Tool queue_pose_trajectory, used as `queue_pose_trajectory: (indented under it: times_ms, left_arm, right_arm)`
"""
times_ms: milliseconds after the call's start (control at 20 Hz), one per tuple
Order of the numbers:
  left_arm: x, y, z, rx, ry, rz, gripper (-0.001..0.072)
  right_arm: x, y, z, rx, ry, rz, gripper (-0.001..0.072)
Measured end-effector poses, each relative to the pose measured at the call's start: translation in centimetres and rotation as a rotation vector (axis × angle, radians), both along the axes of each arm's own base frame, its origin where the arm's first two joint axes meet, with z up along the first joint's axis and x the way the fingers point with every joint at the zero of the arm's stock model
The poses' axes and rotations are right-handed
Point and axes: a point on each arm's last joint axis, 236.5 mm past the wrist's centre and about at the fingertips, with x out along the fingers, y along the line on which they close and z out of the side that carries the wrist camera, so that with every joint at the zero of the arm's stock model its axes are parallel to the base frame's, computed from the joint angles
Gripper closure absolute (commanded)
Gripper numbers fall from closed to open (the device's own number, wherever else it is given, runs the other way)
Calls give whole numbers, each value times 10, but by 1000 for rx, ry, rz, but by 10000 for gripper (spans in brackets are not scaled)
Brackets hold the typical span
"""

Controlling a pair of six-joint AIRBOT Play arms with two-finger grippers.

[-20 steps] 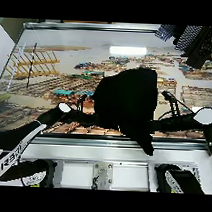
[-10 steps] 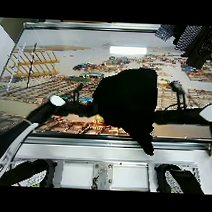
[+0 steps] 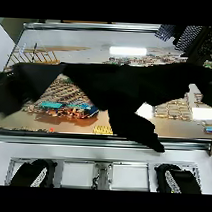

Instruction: Fold the clothes and pants, and hang the long-sleeved shirts on hangers.

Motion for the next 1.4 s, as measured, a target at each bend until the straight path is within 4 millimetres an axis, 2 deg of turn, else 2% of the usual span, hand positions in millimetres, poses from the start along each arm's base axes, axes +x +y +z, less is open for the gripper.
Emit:
queue_pose_trajectory:
  times_ms: [100,150,250,400,500,600,700,800,850,900,950,1000,1100,1200,1300,1400]
  left_arm:
    - [-25,9,8,-10,6,29,699]
    - [-30,14,0,0,46,54,699]
    - [-30,22,-35,31,181,99,699]
    - [-8,27,-113,89,432,145,699]
    - [14,27,-171,137,594,163,699]
    - [42,26,-217,175,702,178,699]
    - [72,20,-251,201,769,165,699]
    - [101,11,-276,230,822,124,699]
    - [115,6,-286,244,842,99,699]
    - [129,1,-297,260,866,71,699]
    - [141,-4,-306,275,883,46,699]
    - [152,-8,-315,286,898,22,699]
    - [171,-13,-326,303,909,-7,699]
    - [185,-16,-330,317,901,-23,699]
    - [194,-17,-329,325,883,-30,699]
    - [198,-17,-329,336,871,-34,699]
  right_arm:
    - [-21,1,3,11,26,-7,704]
    - [-29,1,-3,22,70,-13,704]
    - [-38,-2,-28,42,216,-44,704]
    - [-32,-7,-82,65,458,-90,704]
    - [-17,-10,-129,71,627,-111,704]
    - [8,-12,-171,79,747,-127,704]
    - [42,-15,-203,93,799,-155,703]
    - [84,-18,-224,119,792,-193,696]
    - [107,-21,-231,130,764,-211,620]
    - [129,-24,-234,136,724,-225,368]
    - [152,-28,-235,141,669,-239,51]
    - [173,-33,-232,140,611,-251,-8]
    - [201,-43,-222,129,508,-265,-8]
    - [212,-54,-209,88,427,-258,3]
    - [206,-60,-203,14,407,-236,8]
    - [187,-61,-213,-95,459,-200,8]
